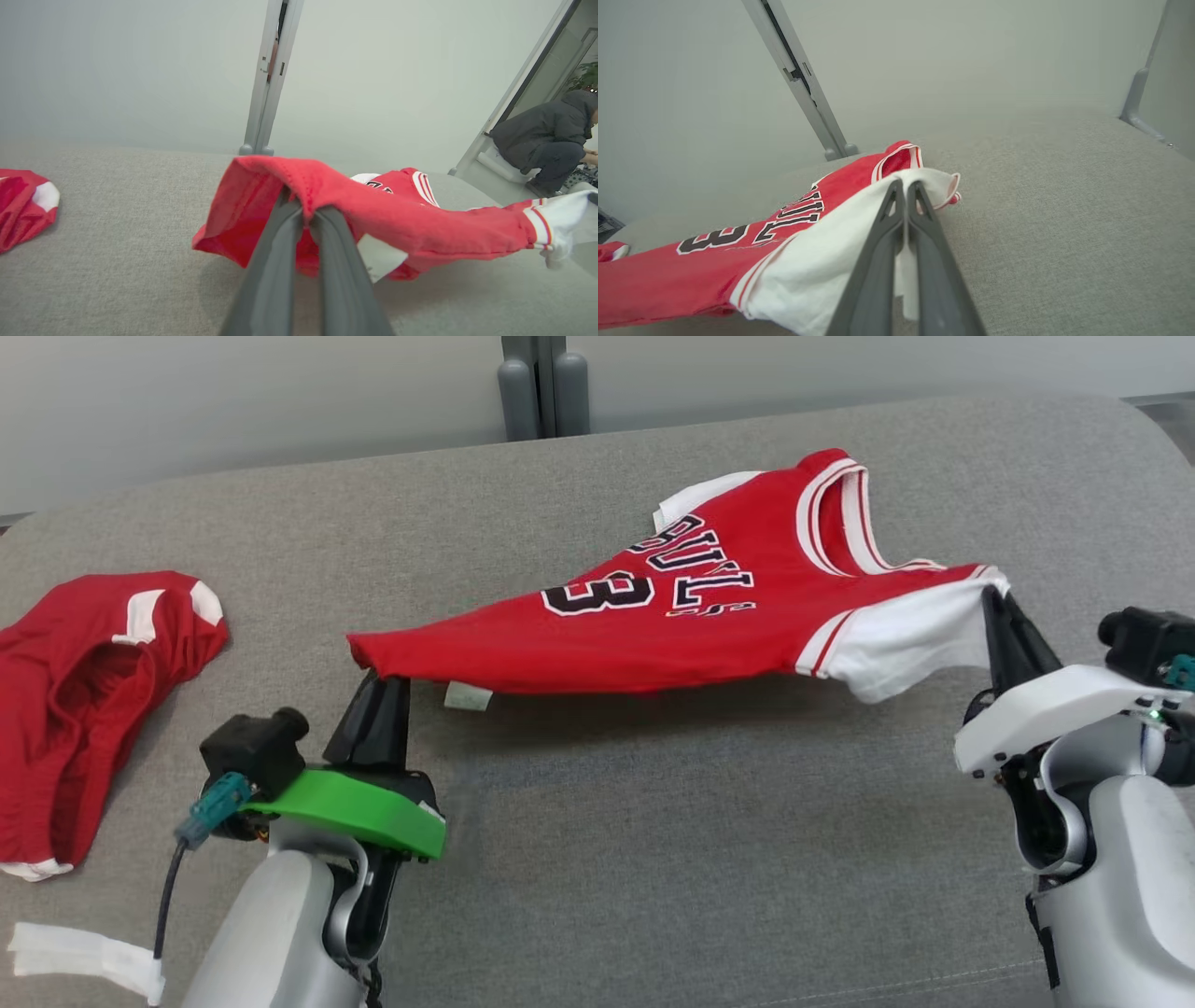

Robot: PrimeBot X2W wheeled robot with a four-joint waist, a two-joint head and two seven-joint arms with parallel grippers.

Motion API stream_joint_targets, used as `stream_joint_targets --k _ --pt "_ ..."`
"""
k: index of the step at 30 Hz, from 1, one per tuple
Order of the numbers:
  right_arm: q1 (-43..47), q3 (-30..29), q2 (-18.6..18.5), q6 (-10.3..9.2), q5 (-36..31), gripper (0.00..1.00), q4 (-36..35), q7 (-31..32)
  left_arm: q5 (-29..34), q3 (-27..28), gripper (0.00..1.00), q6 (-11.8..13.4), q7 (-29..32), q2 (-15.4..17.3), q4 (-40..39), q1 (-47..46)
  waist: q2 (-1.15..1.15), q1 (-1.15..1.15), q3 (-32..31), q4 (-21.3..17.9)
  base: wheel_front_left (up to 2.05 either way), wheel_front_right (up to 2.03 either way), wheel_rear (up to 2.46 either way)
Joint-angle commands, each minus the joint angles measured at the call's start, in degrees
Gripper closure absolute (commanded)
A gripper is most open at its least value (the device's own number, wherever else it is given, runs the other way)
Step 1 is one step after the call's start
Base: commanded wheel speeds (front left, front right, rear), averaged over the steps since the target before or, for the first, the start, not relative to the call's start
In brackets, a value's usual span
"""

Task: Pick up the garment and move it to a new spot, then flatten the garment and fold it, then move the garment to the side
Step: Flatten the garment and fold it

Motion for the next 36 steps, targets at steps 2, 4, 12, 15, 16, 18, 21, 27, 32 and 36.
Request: stream_joint_targets --k 2,4,12,15,16,18,21,27,32,36 --pt "0.7 -0.4 -0.3 -0.02 1.4 1.0 -4.6 0.8 -2.4 -0.5 1.0 0.0 0.9 0.7 -3.0 -1.5 0.0 0.0 -0.7 -0.7 0.0 0.0 0.0" --pt "0.4 -0.3 -0.6 -0.02 1.8 1.0 -8.7 1.8 -5.0 -0.7 1.0 0.0 2.4 0.8 -5.6 -2.2 0.0 0.0 -0.8 -1.1 0.0 0.0 0.0" --pt "-7.0 0.5 -2.9 -0.02 2.9 1.0 -19.6 6.3 -11.6 -0.7 1.0 0.1 11.5 3.7 -14.6 -8.5 0.0 0.0 1.9 -3.0 0.0 0.0 0.0" --pt "-13.4 1.2 -4.1 -0.02 3.4 1.0 -18.9 8.0 -13.0 -0.4 1.0 0.2 16.0 5.3 -15.3 -12.4 0.0 0.0 5.0 -4.1 0.0 0.0 0.0" --pt "-15.7 1.2 -4.5 -0.02 3.6 1.0 -17.9 8.5 -13.5 -0.5 1.0 0.2 17.5 5.8 -15.1 -14.0 0.0 0.0 6.2 -4.4 0.0 0.0 0.0" --pt "-21.1 1.8 -5.5 -0.02 3.2 1.0 -14.8 10.0 -14.5 0.0 1.0 0.3 21.1 6.8 -14.1 -18.1 0.0 0.0 9.3 -5.1 0.0 0.0 0.0" --pt "-29.7 3.9 -5.9 -0.02 2.9 1.0 -8.1 11.3 -14.7 0.6 1.0 0.4 25.1 8.4 -10.9 -25.7 0.0 0.0 14.6 -6.1 0.0 0.0 0.0" --pt "-46.3 3.6 -3.5 -0.02 3.7 1.0 7.4 6.6 -14.1 4.6 1.0 1.7 22.1 8.3 -3.4 -40.8 0.0 0.0 23.1 -7.4 0.0 0.0 0.0" --pt "-59.2 3.3 -2.3 -0.01 1.3 1.0 14.1 -6.8 -10.8 6.3 1.0 1.6 12.7 7.4 1.3 -52.0 0.0 0.0 25.4 -7.1 0.0 0.0 0.0" --pt "-66.8 3.5 -4.3 -0.02 0.7 1.0 14.4 -16.3 -9.7 6.9 1.0 0.9 5.8 6.0 1.0 -59.6 0.0 0.0 25.9 -6.1 0.0 0.0 0.0"
